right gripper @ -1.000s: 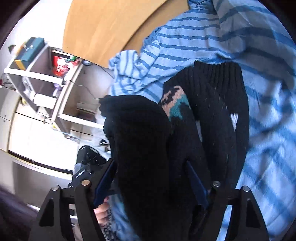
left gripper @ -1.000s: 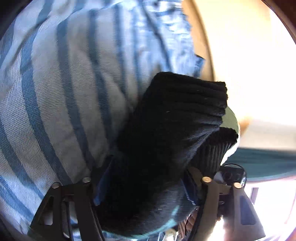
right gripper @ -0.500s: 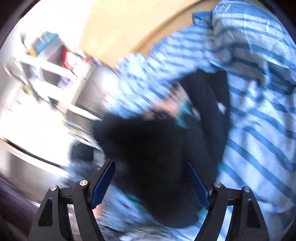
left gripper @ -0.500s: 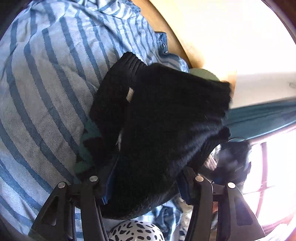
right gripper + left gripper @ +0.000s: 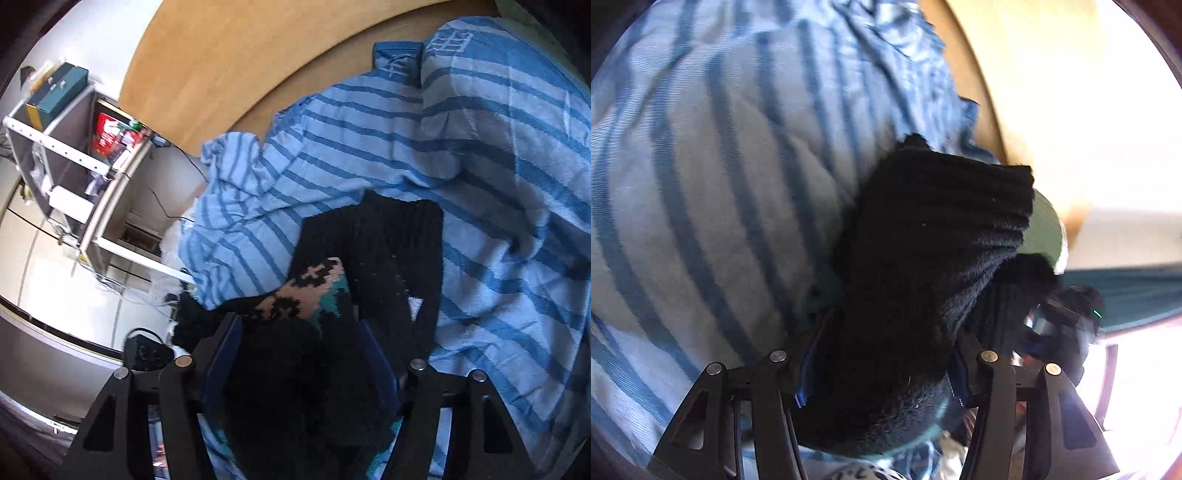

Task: Fold clothes
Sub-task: 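Lift the folded sweater bundle with the left tool and reposition it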

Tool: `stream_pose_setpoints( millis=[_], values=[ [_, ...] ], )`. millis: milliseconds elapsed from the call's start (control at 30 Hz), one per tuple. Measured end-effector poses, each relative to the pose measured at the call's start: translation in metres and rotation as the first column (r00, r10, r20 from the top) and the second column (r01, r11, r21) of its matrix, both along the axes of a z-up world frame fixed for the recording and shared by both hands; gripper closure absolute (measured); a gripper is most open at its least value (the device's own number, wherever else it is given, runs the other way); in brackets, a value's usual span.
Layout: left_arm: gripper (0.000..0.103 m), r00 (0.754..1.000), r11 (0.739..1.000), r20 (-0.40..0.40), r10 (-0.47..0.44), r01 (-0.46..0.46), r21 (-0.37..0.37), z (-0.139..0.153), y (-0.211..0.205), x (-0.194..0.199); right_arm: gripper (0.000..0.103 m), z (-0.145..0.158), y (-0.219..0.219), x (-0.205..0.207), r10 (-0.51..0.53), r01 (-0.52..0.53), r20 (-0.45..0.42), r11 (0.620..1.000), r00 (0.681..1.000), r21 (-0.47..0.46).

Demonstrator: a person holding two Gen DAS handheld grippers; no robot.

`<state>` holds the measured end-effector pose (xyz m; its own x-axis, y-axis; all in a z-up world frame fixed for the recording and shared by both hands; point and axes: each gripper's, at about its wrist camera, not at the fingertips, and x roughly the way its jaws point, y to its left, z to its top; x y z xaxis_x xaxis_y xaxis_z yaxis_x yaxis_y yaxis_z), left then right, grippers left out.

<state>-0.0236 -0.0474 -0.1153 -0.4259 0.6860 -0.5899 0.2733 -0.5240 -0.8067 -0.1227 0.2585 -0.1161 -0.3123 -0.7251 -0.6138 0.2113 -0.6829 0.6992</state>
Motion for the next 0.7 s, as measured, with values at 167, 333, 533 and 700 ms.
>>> stream_pose_setpoints(
  millis=[167, 333, 533, 700],
  values=[
    [0.042, 0.998, 0.998, 0.045, 0.055, -0.055, 0.005, -0.012, -0.008, -0.004, 0.012, 0.04, -0.005, 0.038, 0.095, -0.094, -0.111, 0.996, 0.989, 0.007],
    [0.03, 0.996, 0.998, 0.064, 0.056, -0.057, 0.011, -0.012, -0.007, 0.001, 0.014, 0.036, -0.032, 0.047, 0.163, -0.132, -0.13, 0.967, 0.978, 0.218],
    [0.03, 0.999, 0.998, -0.025, 0.023, -0.022, 0.059, 0.028, -0.009, 0.014, 0.062, 0.007, -0.076, 0.017, 0.173, -0.151, -0.08, 0.961, 0.982, 0.231],
    [0.024, 0.988, 0.998, -0.146, -0.054, 0.059, 0.031, 0.101, -0.01, 0.026, 0.071, 0.038, -0.098, 0.049, 0.25, -0.19, -0.254, 0.952, 0.934, 0.239]
  ],
)
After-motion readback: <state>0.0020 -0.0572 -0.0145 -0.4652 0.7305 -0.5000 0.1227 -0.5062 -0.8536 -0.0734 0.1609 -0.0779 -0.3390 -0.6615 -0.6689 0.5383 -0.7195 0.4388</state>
